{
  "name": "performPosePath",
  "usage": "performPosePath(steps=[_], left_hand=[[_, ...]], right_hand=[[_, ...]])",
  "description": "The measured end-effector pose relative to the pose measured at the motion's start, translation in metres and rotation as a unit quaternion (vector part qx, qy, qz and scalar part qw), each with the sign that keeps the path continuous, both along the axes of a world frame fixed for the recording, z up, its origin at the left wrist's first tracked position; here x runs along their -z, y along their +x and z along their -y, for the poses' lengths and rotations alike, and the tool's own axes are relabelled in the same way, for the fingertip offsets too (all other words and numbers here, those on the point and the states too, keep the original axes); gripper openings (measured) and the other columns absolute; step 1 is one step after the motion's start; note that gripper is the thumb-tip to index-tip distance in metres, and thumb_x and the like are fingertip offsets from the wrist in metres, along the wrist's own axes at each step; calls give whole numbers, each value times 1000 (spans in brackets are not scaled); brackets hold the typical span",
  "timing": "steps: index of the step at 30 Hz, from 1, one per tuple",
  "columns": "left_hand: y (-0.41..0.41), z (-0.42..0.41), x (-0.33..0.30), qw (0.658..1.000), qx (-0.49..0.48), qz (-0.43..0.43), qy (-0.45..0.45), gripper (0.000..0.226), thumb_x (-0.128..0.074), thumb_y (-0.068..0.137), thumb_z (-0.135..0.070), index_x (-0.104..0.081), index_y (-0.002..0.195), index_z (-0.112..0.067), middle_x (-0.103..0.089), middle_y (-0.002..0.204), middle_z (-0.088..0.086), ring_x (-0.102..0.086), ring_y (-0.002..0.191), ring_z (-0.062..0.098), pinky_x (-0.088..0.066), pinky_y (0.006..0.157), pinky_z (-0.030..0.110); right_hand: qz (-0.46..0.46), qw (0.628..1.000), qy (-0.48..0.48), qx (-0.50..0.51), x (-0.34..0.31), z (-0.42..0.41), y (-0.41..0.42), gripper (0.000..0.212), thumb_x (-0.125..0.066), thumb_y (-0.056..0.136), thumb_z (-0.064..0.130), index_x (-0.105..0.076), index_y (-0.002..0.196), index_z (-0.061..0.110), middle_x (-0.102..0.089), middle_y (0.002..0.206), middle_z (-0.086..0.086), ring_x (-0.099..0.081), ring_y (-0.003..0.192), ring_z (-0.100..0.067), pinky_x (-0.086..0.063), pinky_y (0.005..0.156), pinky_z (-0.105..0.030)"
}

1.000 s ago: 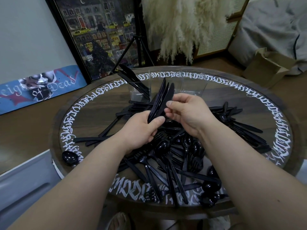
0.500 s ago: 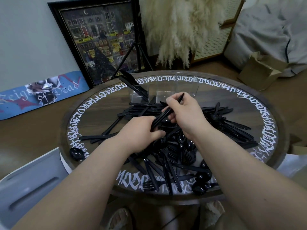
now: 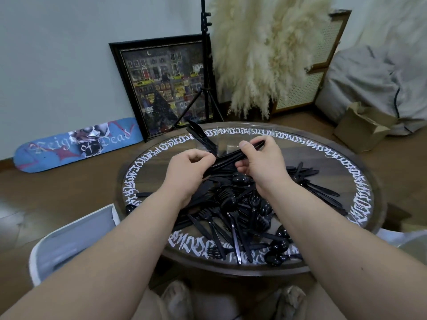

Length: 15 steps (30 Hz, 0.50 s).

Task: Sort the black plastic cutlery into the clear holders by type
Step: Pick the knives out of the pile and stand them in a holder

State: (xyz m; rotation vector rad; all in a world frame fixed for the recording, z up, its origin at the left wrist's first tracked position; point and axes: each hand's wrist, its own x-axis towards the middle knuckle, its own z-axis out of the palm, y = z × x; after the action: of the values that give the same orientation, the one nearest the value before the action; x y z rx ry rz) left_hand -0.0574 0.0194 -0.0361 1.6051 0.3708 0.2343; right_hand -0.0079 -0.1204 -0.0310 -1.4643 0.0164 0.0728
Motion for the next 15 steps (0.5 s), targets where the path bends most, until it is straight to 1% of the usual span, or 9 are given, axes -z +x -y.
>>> performPosePath(steps=[2,4,6,7,8,9,11,13,15], left_hand=[[2,-7,-3,999,9,-4,35,11,-66,86,-16,-70,76,-16,-66,73,1,-59,68,15,-51,68,31],[4,-18,-2,981,67,-26,178,18,-58,91,-25,-68,78,-19,-65,68,-2,-58,61,15,-48,65,29],[8,-28,-2,918,168,-63,353,28,-48,95,-39,-65,84,-20,-68,75,-3,-64,70,17,-50,70,30],[12,-31,-2,884,202,-76,414,32,-44,96,-45,-64,91,-20,-69,83,-2,-65,79,19,-50,75,33],[16,-34,-3,861,218,-78,452,34,-42,97,-47,-61,98,-20,-68,90,0,-63,86,20,-49,79,35],[21,-35,-3,846,223,-71,479,33,-41,97,-47,-57,101,-18,-67,94,2,-61,89,23,-48,80,37],[31,-40,0,834,209,-42,508,28,-39,99,-42,-47,98,-15,-63,95,7,-58,90,30,-45,77,39],[40,-53,8,841,179,-33,509,25,-36,100,-40,-40,92,-17,-59,86,7,-56,87,34,-41,71,39],[48,-73,17,853,146,-53,498,26,-35,101,-40,-37,88,-17,-52,74,2,-55,82,35,-42,69,41]], right_hand=[[-8,1000,9,-3,-1,-4,3,17,-58,93,15,-42,87,18,-56,83,-8,-59,51,-15,-48,51,-26],[-12,1000,7,-5,0,-10,9,19,-57,93,16,-40,86,19,-56,85,-11,-58,50,-15,-48,50,-27],[3,999,-46,-5,1,-16,15,19,-57,92,14,-40,86,19,-58,82,-11,-59,50,-16,-51,54,-30],[12,997,-73,-10,2,-21,18,19,-58,91,14,-41,86,19,-58,79,-10,-60,50,-16,-52,55,-32],[19,996,-88,-21,3,-27,21,19,-59,90,13,-41,85,18,-59,76,-10,-61,51,-18,-53,56,-34],[25,995,-93,-37,3,-33,24,19,-61,89,13,-43,84,18,-59,75,-10,-63,52,-21,-54,56,-35],[25,992,-98,-76,5,-48,35,17,-62,89,18,-46,82,17,-62,72,-10,-64,55,-25,-55,59,-39],[14,991,-97,-93,5,-60,52,18,-59,92,27,-50,81,16,-65,72,-8,-63,56,-22,-53,58,-36],[16,986,-127,-106,3,-67,71,20,-59,92,33,-56,86,14,-66,81,-7,-60,58,-17,-49,55,-30]])
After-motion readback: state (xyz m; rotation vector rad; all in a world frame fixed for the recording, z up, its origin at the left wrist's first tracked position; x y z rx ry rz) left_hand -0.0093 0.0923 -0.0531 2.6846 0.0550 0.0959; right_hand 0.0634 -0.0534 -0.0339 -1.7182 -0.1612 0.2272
